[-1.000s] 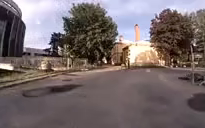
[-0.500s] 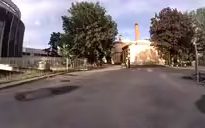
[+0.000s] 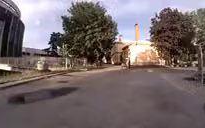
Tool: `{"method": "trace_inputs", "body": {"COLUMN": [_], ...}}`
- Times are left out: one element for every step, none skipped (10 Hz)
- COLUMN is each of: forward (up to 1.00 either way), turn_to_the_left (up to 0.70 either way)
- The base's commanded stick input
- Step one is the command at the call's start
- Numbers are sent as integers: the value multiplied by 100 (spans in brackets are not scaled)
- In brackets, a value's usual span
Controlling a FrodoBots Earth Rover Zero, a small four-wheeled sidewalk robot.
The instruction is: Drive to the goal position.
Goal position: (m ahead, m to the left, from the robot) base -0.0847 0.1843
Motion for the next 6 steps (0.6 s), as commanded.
{"method": "trace_inputs", "body": {"forward": [45, 45, 45, 45, 45, 45], "turn_to_the_left": [0, 0, 0, 0, 0, 0]}}
